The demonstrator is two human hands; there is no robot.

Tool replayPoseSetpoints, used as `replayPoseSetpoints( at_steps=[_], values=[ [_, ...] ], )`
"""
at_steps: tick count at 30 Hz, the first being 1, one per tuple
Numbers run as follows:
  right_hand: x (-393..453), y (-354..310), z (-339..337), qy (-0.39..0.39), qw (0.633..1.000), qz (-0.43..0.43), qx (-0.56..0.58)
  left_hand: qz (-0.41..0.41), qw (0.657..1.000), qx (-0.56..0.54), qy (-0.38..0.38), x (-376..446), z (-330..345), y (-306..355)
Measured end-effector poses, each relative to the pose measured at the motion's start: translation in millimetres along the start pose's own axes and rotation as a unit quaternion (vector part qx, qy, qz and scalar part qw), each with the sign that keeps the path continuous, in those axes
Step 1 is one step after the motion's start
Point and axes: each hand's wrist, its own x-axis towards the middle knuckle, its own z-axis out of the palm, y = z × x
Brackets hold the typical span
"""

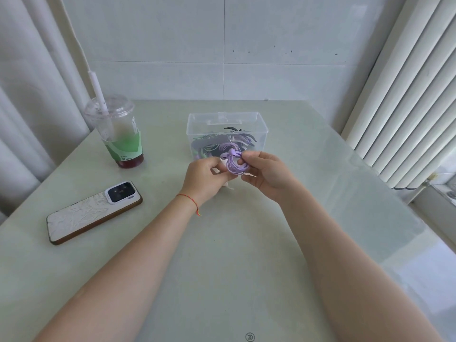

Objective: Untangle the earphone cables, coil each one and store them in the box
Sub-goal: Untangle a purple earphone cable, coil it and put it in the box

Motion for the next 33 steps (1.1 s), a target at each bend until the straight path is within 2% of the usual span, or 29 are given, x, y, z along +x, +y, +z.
replayPoseSetpoints(
  at_steps=[5, 9, 14, 20, 26, 33],
  values=[
    [1.0, 2.0, 1.4, 0.025, 0.999, -0.025, -0.030, -0.047, 0.992, -0.120, -0.011, 1.8, 2.7, 0.1],
    [1.7, 3.5, 4.2, 0.025, 0.999, -0.023, -0.031, -0.061, 0.988, -0.139, -0.016, 0.4, 5.4, 4.9],
    [2.1, 5.2, 3.9, 0.012, 0.999, -0.031, -0.025, -0.131, 0.972, -0.194, -0.030, 2.4, 4.4, 1.3],
    [0.1, 2.1, 5.0, -0.005, 0.999, -0.045, -0.008, -0.136, 0.971, -0.190, -0.057, 5.1, 2.6, -1.5],
    [-2.8, -5.9, 4.7, -0.026, 0.999, -0.038, 0.016, -0.160, 0.971, -0.174, -0.036, 3.9, 2.4, -2.2],
    [-6.4, -8.6, 7.9, -0.031, 0.998, -0.014, -0.054, -0.166, 0.973, -0.156, -0.042, -0.8, 2.4, 7.7]
  ],
)
